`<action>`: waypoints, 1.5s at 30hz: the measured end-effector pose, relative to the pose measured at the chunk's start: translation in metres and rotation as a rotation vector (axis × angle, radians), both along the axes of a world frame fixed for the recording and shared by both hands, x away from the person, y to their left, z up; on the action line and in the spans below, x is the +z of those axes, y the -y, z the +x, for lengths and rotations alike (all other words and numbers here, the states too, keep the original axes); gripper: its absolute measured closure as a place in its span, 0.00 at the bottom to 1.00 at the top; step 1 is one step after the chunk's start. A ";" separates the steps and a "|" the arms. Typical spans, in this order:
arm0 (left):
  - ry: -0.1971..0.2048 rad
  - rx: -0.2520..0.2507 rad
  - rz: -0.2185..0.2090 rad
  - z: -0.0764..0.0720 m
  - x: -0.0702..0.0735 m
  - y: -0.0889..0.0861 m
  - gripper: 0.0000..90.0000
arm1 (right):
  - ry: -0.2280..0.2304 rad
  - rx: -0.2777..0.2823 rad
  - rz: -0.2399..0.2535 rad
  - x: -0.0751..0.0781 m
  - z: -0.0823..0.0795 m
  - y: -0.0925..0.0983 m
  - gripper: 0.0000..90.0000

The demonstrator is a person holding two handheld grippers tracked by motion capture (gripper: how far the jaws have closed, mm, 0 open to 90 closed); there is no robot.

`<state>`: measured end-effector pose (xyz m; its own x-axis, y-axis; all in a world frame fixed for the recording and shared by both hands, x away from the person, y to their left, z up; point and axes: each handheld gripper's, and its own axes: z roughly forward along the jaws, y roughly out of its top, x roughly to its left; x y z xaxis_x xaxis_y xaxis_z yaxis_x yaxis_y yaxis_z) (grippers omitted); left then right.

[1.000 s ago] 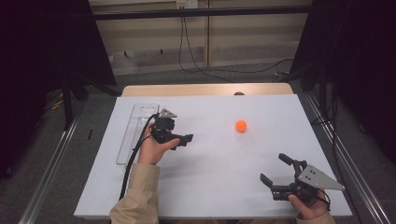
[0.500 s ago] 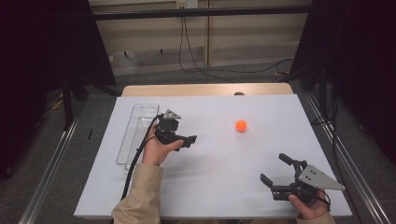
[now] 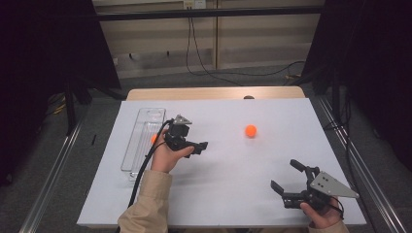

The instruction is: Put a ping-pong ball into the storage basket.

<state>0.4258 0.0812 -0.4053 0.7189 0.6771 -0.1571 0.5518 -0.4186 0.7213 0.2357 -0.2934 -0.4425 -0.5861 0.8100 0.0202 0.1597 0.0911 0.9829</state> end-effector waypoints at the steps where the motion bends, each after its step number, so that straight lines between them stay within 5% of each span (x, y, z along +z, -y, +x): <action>1: -0.001 -0.001 -0.001 0.000 0.000 0.001 0.10 | 0.000 0.000 0.000 0.000 0.000 0.000 0.04; 45: 0.030 -0.034 -0.016 -0.004 -0.012 0.036 0.09 | -0.003 0.009 0.001 0.000 0.002 -0.001 0.05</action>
<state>0.4214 0.0454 -0.4177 0.7460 0.6498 -0.1459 0.5154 -0.4246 0.7444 0.2372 -0.2920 -0.4427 -0.5935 0.8045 0.0226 0.1622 0.0921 0.9825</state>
